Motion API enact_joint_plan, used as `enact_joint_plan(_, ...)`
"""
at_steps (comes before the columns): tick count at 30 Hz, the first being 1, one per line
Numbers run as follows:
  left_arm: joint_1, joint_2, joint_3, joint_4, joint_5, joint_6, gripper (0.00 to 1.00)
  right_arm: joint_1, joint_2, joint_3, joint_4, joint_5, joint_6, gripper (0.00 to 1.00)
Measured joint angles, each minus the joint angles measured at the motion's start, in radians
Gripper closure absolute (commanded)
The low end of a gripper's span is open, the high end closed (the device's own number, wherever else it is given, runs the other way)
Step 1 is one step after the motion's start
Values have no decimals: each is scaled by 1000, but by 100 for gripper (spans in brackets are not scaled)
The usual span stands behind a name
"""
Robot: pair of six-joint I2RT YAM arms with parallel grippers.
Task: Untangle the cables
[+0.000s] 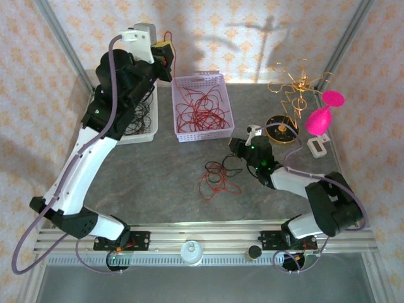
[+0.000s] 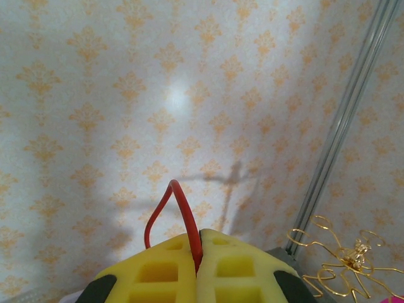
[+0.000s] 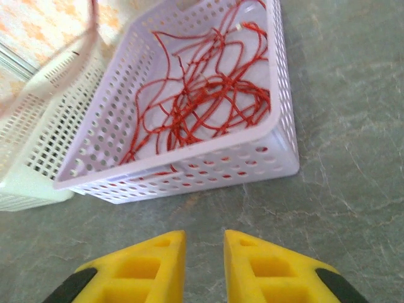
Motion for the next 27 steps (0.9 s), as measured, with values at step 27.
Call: enact_joint_plan(27,60,516,340,134,85,-103,100,0,-495,-143,-261,26,1,68)
